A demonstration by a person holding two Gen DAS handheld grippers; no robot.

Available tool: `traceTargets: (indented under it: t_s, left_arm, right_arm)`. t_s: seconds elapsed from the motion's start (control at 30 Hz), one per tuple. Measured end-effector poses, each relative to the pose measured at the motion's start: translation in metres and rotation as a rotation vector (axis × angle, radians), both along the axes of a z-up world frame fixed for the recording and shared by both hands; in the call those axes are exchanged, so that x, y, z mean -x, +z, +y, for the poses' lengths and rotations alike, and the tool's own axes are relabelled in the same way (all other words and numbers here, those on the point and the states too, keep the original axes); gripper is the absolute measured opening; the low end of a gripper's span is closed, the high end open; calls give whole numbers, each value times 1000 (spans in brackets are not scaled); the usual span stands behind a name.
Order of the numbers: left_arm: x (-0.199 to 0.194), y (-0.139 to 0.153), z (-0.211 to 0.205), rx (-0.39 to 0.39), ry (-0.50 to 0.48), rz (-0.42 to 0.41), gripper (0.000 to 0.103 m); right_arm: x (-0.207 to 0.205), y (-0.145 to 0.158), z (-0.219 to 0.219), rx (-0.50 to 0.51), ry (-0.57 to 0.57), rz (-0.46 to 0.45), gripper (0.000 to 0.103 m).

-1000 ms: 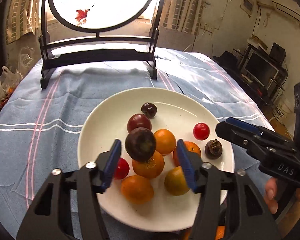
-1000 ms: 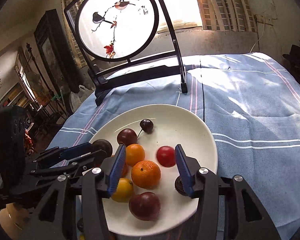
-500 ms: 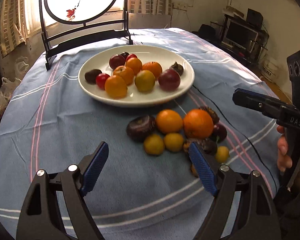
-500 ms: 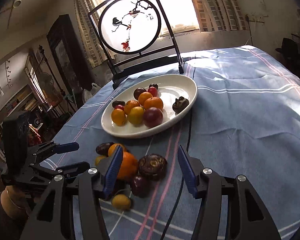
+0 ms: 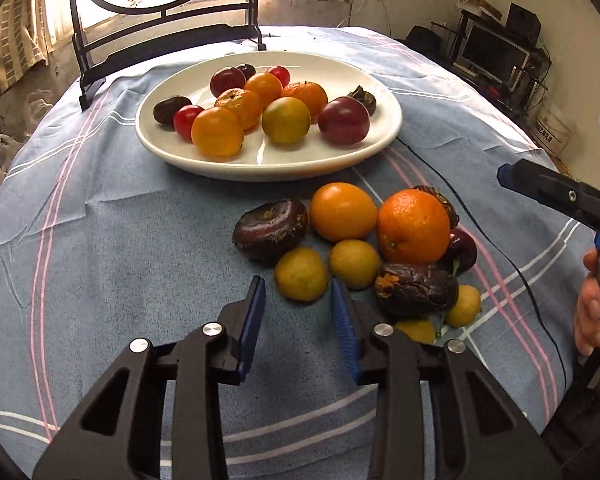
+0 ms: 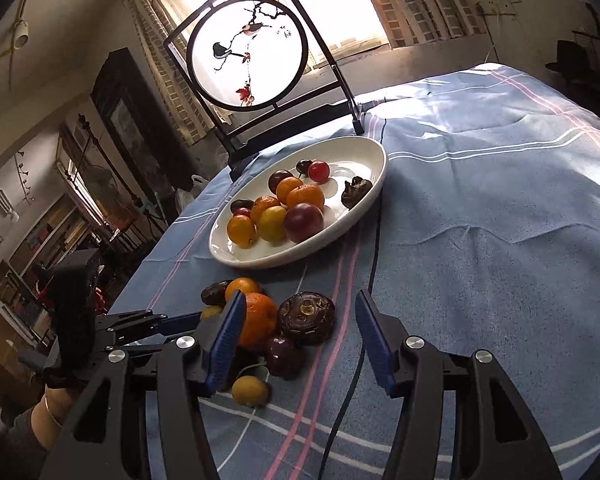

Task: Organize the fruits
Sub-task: 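Grasp a yellow-green tomato with the left gripper while the right gripper grasps a yellow tomato, then place both yellow tomatoes on the plate and open both grippers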

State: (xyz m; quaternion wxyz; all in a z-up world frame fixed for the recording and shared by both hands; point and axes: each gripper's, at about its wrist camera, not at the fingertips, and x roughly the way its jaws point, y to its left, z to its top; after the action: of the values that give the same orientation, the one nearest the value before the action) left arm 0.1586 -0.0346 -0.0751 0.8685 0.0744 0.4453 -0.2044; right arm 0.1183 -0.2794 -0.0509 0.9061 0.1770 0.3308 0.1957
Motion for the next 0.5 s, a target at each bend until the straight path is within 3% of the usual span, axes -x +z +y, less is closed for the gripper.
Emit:
traceTargets:
  t_s: [0.17, 0.2, 0.27, 0.37, 0.5]
  left_arm:
    - [-12, -2, -9, -13, -12, 13, 31]
    - [-11, -1, -9, -6, -18, 10, 25]
    - [-6, 1, -10, -12, -29, -5, 25]
    - [11, 10, -2, 10, -28, -41, 25]
    - [38, 25, 17, 64, -20, -66, 25]
  right_arm:
    - [1, 0, 2, 9, 8, 0, 57]
    - [0, 0, 3, 14, 10, 2, 57]
    - [0, 0, 7, 36, 21, 6, 57]
    - [6, -1, 25, 135, 68, 17, 55]
    - [26, -6, 63, 281, 213, 32, 50]
